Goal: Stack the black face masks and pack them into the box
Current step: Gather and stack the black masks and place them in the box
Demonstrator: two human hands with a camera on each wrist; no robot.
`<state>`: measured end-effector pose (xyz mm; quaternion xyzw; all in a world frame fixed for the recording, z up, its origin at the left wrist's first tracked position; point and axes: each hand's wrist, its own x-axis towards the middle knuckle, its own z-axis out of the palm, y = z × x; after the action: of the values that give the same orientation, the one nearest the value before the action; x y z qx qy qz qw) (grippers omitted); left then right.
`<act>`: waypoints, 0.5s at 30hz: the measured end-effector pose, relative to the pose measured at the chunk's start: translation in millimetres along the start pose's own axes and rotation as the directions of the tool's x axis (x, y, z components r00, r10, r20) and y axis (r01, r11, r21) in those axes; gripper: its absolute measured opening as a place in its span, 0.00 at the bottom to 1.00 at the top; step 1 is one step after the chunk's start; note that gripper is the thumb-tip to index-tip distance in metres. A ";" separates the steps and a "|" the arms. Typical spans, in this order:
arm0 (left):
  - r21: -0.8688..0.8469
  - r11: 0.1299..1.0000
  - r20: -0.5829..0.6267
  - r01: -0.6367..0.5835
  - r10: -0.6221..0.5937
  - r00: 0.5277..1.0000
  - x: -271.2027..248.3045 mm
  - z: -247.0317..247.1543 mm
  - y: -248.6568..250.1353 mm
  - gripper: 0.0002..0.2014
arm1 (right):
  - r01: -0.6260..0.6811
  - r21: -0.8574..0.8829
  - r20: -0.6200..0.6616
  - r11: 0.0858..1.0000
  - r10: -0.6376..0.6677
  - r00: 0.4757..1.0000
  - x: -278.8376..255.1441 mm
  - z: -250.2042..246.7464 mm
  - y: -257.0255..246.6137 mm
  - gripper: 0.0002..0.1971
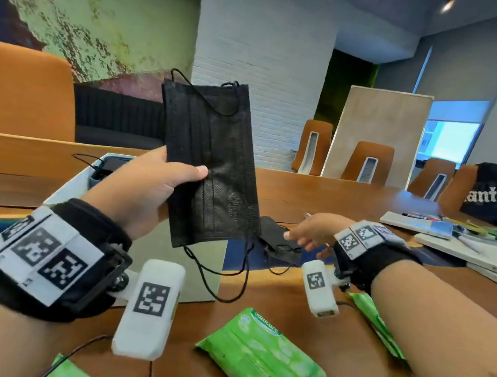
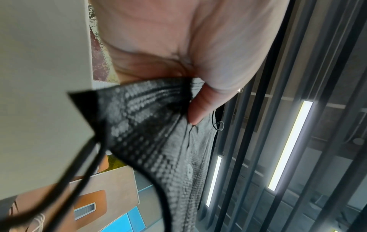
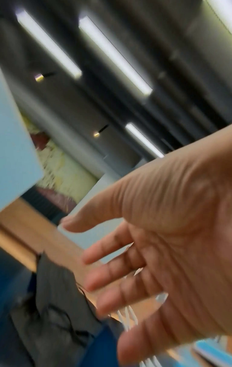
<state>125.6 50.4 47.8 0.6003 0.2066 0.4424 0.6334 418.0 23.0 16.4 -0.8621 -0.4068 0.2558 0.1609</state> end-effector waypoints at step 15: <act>-0.085 0.996 -0.022 -0.001 -0.001 1.000 15.6 -27.3 1.3 0.11 | -0.097 -0.696 -0.081 0.711 0.056 0.995 80.8 29.9 -60.0 0.26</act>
<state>111.7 78.6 47.9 0.5678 0.1945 0.4575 0.6560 407.2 125.4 -4.0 -0.8816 -0.4328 0.0661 -0.1762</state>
